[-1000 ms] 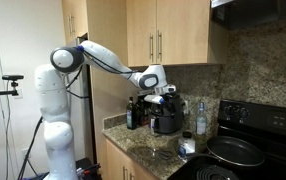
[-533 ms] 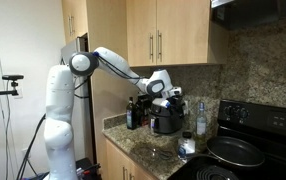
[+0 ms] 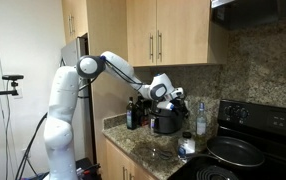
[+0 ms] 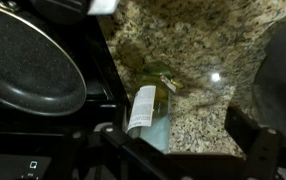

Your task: Move the bottle of alcohol on the right to the left

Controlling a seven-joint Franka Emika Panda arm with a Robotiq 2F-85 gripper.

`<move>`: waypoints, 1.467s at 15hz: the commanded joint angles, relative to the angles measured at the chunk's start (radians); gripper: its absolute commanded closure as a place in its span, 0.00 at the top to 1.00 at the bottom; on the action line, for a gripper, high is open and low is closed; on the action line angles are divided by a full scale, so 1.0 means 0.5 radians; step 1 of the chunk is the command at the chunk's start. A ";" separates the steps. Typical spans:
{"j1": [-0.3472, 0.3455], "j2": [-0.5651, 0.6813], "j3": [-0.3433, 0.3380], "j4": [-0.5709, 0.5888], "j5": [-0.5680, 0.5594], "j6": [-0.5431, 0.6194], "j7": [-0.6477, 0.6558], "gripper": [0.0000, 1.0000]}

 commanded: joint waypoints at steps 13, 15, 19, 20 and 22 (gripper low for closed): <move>0.132 0.637 -0.252 0.531 0.019 0.901 0.468 1.00; 0.155 0.723 -0.297 0.642 0.064 0.934 0.579 1.00; 0.184 0.866 -0.355 0.817 0.113 0.962 0.711 1.00; 0.203 0.894 -0.386 0.849 0.121 0.973 0.746 0.75; 0.227 0.940 -0.430 0.894 0.119 0.991 0.779 0.65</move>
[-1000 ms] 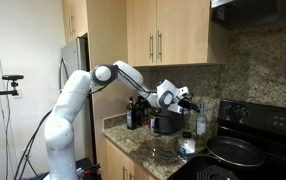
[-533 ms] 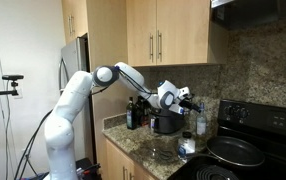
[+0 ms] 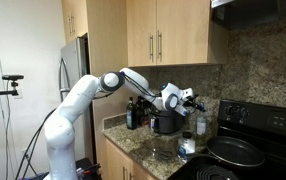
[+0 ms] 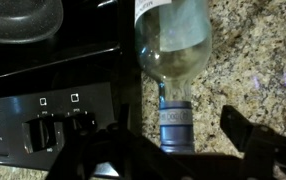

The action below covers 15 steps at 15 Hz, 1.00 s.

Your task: Move the bottle of alcohol on the right to the left

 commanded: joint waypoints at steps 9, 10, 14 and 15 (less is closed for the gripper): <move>0.099 0.230 -0.232 0.216 0.021 0.100 0.134 0.04; 0.097 0.222 -0.222 0.208 0.021 0.113 0.139 0.06; 0.070 0.124 -0.138 0.114 -0.002 0.187 0.108 0.06; 0.030 0.025 -0.049 0.042 -0.039 0.132 0.062 0.06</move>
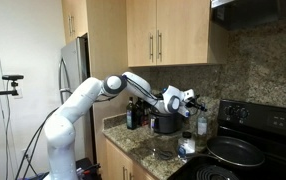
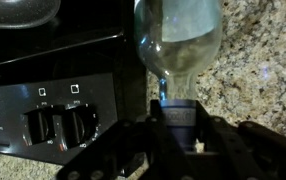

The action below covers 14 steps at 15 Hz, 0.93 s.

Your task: Move the bottle of alcohol on the right to the left

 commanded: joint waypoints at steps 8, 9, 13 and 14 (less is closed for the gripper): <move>-0.131 -0.663 0.270 -0.482 -0.141 -0.296 -0.208 0.06; -0.143 -0.726 0.285 -0.535 -0.157 -0.331 -0.255 0.06; -0.297 -1.001 0.529 -0.791 -0.076 -0.627 -0.618 0.06; -0.319 -1.061 0.553 -0.843 -0.064 -0.695 -0.680 0.06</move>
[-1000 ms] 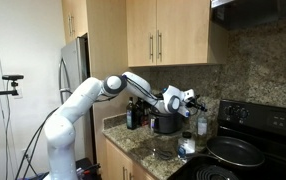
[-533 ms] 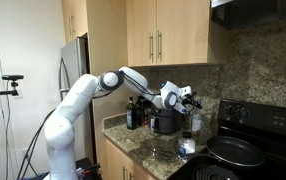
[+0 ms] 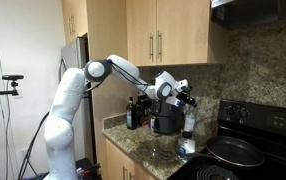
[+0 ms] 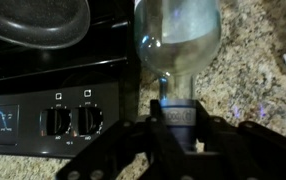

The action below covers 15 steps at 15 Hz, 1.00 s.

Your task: Move the bottle of alcohol on the right to the left

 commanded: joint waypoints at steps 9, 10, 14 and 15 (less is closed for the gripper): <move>-0.272 -0.722 0.389 -0.528 0.906 -0.736 -1.299 0.06; -0.263 -0.764 0.366 -0.547 1.009 -0.865 -1.443 0.06; -0.213 -0.903 0.251 -0.578 1.101 -1.373 -1.729 0.06; -0.207 -0.924 0.228 -0.577 1.093 -1.485 -1.774 0.06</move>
